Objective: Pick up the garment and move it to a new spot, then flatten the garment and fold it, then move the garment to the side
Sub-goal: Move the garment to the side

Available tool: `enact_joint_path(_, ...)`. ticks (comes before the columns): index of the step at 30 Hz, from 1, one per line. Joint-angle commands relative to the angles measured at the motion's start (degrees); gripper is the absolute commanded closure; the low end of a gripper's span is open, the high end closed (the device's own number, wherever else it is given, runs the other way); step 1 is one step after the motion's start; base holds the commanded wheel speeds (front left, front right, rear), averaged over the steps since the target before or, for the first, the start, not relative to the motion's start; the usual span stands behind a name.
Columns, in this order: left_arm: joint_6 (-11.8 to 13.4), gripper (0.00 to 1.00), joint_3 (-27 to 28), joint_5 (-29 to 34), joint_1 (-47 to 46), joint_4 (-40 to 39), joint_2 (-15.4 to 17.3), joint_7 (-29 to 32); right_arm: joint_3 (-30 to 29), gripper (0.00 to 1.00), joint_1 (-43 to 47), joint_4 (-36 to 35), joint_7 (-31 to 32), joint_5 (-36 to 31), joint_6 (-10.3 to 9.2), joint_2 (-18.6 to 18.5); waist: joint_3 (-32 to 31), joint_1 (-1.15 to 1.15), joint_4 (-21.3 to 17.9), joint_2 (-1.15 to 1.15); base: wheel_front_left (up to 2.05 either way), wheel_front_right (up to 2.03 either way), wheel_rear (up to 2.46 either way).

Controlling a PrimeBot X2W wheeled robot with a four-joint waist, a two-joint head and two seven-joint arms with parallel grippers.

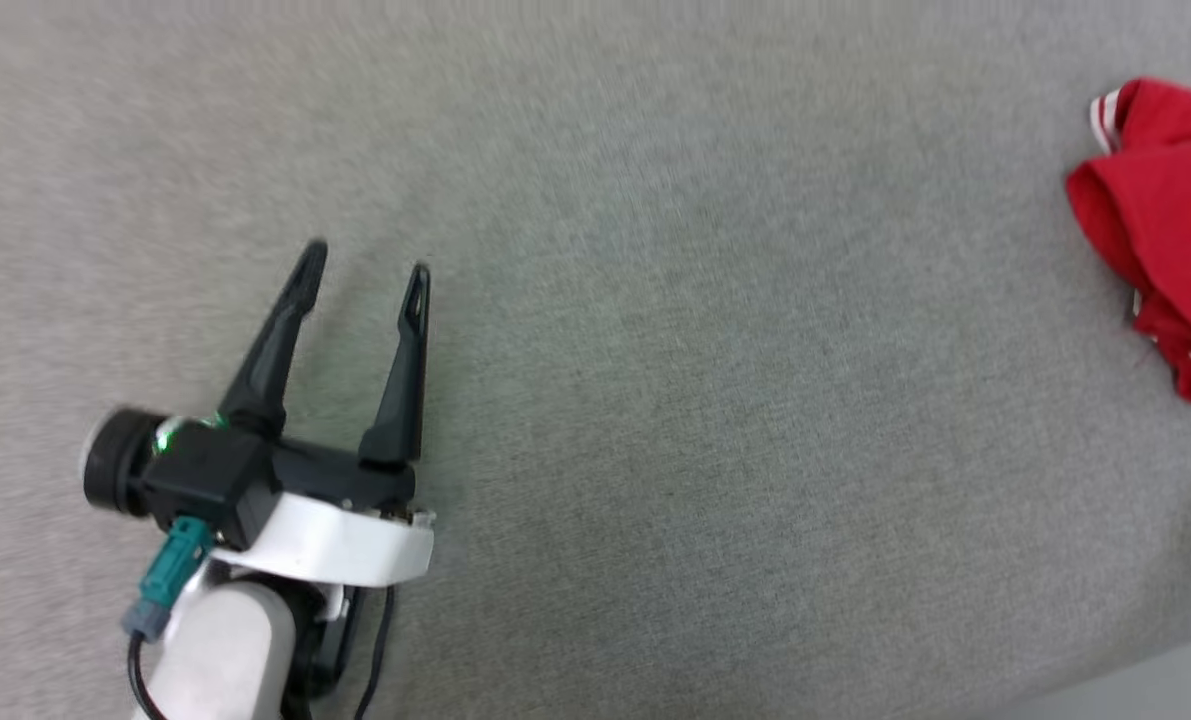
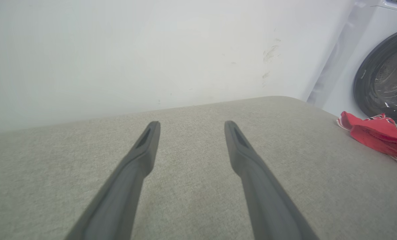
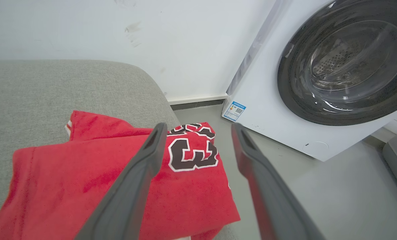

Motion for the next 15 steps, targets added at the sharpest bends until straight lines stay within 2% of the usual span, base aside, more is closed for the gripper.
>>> enact_joint_path(1,0.57,0.00,0.11,-0.42,1.38,0.78,-0.49,-0.57,0.13,0.00,2.02,-1.09,-0.72,0.56,-0.09,1.08,-4.97,0.00,2.81,0.00,0.00,0.00,0.00)
enact_joint_path(8,3.02,0.00,1.43,-2.13,6.33,4.77,-2.36,-2.08,1.62,0.00,11.79,-9.30,-2.07,1.86,-0.08,6.99,-10.86,0.00,6.08,0.00,0.00,0.00,0.00)
enact_joint_path(15,3.74,0.00,2.32,-3.32,8.50,8.60,-3.51,-3.33,2.78,0.00,22.38,-20.69,-0.68,1.67,-0.09,14.05,-15.19,0.00,10.20,0.00,0.00,0.00,0.00)
